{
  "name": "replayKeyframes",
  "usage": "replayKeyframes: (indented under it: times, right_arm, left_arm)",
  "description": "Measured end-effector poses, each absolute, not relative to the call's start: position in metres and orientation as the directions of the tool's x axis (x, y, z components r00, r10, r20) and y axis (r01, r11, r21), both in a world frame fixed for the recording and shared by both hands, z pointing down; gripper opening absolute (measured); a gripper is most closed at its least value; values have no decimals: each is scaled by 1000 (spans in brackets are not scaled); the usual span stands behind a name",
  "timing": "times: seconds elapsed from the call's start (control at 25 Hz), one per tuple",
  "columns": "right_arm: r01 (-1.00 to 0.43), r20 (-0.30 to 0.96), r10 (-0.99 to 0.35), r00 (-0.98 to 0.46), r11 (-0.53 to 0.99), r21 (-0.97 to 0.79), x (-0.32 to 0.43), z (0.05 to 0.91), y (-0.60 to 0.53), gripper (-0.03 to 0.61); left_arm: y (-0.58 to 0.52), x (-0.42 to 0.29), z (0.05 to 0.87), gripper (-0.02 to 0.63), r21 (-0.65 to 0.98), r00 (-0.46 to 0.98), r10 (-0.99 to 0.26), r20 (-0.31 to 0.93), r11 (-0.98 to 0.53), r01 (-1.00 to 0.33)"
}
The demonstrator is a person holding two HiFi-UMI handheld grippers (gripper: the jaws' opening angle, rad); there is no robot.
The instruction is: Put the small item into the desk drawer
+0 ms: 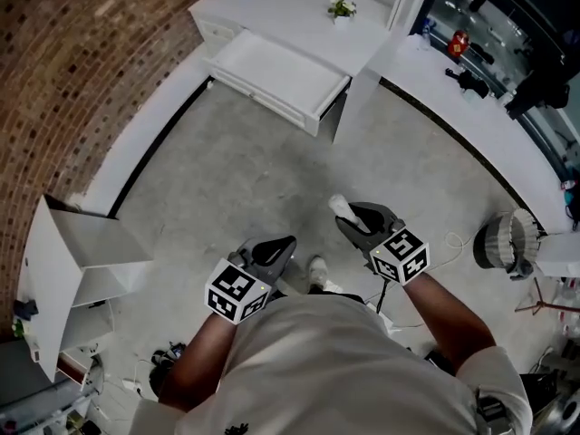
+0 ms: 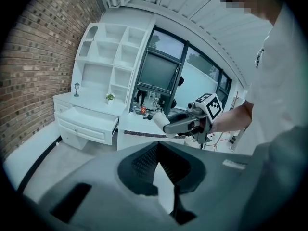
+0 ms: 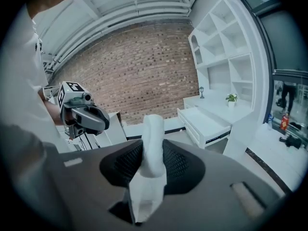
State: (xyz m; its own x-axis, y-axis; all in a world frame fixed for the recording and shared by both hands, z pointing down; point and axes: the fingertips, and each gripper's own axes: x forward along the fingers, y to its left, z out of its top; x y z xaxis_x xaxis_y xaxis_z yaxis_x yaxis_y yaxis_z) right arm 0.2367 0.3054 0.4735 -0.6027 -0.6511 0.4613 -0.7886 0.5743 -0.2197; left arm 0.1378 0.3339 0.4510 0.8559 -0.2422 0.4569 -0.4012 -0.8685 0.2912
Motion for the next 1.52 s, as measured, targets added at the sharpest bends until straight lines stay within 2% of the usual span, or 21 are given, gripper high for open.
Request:
replayKeyframes:
  times: [0.16, 0.56, 1.12, 1.52]
  right_arm:
    - [-780, 452, -644, -617, 579, -240, 253, 481, 282, 138]
    - [-795, 466, -656, -594, 566, -217, 247, 492, 203, 138]
    - [-841, 512, -686, -516, 519, -152, 199, 484, 16, 138]
    - [-836, 525, -679, -513, 533, -128, 171, 494, -110, 138]
  left_arm:
    - [312, 147, 448, 5, 283, 839, -292, 459, -847, -450]
    - [245, 127, 465, 5, 291, 840, -295, 455, -842, -454]
    - [72, 51, 448, 5, 278, 867, -261, 424, -874, -398]
    - [-13, 15, 456, 5, 307, 854, -318, 412, -834, -459]
